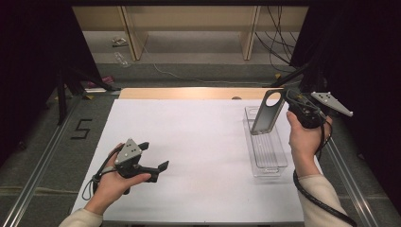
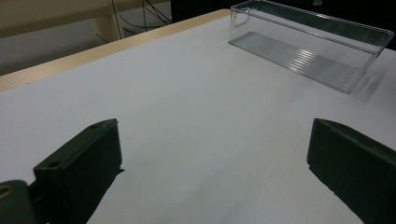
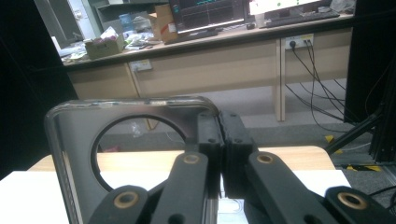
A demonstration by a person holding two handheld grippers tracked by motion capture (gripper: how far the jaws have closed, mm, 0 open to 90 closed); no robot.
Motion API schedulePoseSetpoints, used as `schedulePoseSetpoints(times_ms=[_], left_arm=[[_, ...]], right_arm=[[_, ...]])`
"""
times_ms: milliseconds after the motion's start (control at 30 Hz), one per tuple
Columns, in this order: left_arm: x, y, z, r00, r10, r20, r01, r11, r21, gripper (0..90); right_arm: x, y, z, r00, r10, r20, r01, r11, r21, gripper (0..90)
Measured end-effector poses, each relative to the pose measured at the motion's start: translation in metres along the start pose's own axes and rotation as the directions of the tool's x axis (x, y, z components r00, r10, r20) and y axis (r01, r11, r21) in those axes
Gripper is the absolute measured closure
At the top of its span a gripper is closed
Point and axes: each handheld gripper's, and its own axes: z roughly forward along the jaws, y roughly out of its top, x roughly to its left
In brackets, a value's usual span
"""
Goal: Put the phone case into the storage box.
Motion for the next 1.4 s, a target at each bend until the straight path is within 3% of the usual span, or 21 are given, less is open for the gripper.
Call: schedulePoseSetpoints(times_ms=[1400], left_arm=[[0.001,-0.001,0.000,1.0000,-0.006,0.002,0.006,1.0000,0.002,2.9]], right_arm=[[-0.001,0.007,0.018,0.9988,-0.036,0.035,0.035,0.999,0.029,88.9]])
